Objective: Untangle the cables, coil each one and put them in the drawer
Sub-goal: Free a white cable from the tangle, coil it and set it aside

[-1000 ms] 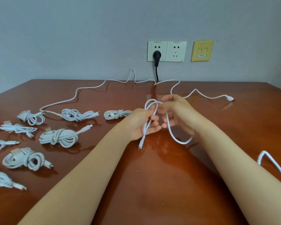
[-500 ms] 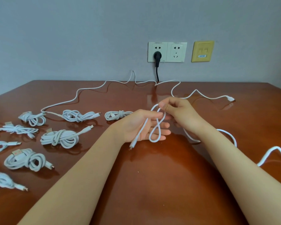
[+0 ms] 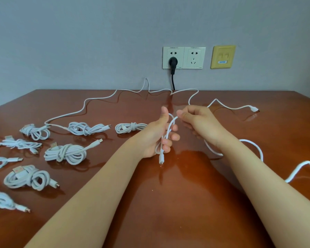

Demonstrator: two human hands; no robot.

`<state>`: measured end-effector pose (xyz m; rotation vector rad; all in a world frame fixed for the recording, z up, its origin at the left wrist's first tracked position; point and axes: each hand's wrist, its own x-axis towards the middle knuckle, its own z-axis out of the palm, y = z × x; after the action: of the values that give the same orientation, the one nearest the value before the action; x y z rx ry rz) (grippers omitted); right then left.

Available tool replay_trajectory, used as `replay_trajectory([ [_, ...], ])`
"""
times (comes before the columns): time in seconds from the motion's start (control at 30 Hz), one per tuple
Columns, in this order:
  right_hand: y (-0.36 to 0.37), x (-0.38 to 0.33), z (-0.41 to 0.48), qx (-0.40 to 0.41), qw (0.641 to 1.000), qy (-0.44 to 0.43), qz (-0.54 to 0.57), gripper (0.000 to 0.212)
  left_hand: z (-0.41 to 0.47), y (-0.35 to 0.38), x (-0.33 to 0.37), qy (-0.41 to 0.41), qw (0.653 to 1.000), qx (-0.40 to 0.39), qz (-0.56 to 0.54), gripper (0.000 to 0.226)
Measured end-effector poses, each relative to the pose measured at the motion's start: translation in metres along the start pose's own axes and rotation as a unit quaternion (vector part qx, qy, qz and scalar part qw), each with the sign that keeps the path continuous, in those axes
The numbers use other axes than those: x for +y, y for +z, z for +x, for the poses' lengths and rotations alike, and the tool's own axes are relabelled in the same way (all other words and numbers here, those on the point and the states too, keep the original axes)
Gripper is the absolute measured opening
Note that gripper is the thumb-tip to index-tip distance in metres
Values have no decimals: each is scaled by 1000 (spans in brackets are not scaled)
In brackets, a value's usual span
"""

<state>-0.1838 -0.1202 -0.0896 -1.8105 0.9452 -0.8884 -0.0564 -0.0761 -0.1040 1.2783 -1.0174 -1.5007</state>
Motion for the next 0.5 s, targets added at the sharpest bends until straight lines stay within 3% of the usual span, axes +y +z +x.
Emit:
replay_trajectory([
  [0.1,1,-3,-1,-18,995,-39,85,31,-4,0,0,-6,999,-18,28,68],
  [0.23,10,3,3,42,995,-71,60,17,-8,4,2,-8,997,-77,9,76],
  [0.4,7,4,6,108,992,-46,54,28,-8,5,-2,35,994,-67,80,40],
  [0.5,10,5,4,54,994,-25,89,21,-5,7,-3,72,996,-42,41,37],
])
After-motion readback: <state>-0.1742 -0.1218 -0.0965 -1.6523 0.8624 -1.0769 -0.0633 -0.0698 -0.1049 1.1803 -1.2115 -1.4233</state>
